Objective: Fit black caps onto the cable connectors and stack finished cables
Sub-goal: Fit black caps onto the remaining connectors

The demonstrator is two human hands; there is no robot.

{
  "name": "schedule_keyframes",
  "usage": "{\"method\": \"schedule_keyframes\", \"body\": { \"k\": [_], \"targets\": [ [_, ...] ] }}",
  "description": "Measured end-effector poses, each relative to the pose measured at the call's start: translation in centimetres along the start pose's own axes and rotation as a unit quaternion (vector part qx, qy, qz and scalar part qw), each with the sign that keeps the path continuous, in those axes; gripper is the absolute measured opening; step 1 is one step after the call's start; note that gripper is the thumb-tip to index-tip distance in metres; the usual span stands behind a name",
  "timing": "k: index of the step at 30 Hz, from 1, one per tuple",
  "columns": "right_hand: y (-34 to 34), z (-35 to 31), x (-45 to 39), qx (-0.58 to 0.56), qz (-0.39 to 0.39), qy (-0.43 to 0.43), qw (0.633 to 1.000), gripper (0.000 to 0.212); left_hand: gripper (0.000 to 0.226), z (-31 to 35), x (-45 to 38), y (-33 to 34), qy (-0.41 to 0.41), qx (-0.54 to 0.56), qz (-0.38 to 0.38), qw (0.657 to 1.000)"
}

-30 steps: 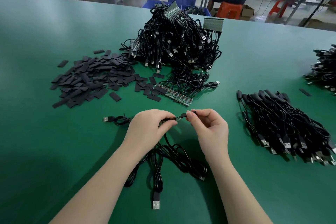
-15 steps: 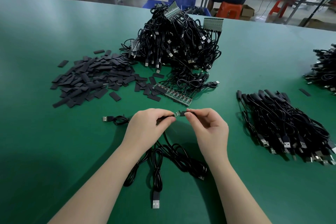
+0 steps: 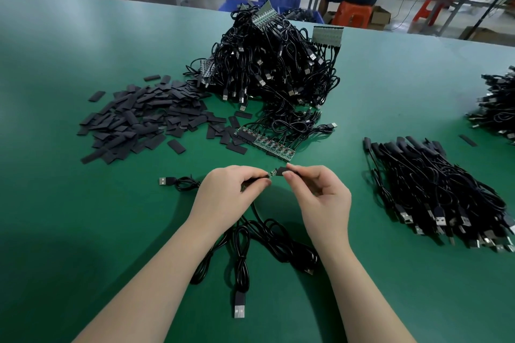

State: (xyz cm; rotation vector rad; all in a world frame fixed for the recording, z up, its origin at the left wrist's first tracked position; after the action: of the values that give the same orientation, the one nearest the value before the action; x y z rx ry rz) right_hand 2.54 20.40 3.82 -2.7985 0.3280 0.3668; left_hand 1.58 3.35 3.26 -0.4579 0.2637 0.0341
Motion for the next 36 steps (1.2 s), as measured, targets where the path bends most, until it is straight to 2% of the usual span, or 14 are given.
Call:
{"method": "schedule_keyframes", "body": {
  "k": [10,14,23,31,36],
  "targets": [
    [-0.28,-0.06,-0.13,0.001,-0.005,-0.005,1.0,0.029,0.017,0.06,0.01,0.07,0.043,-0.005,-0.009,0.999],
    [-0.49,0.15,-0.44,-0.012,-0.011,0.018,1.0,0.032,0.017,0.14,-0.1,-0.07,0.06,-0.003,-0.012,0.998],
    [-0.47,0.39,-0.66,-0.05,-0.029,0.059,0.997,0.016,0.017,0.11,-0.03,-0.04,0.063,0.0,-0.008,0.998],
    [-0.38,-0.08,-0.26,-0.037,-0.022,0.006,0.999,0.028,0.022,0.5,0.04,0.09,0.075,-0.029,-0.015,0.997],
    [-0.48,-0.14,-0.3,-0.049,-0.02,0.003,0.999,0.032,0.02,0.46,0.06,-0.02,0.075,-0.024,-0.011,0.997]
  ]
}}
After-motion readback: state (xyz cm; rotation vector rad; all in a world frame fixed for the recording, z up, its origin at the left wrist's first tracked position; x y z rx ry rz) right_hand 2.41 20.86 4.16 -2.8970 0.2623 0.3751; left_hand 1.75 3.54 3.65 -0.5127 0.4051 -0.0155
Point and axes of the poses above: each hand's wrist, its own x-axis away from the middle knuckle, its own y-axis out of the palm, z = x × y, the point moved 4 cm from there along -x, towards the middle knuckle, and after that the axes turned 15 degrees about x, right-handed, at the moved point
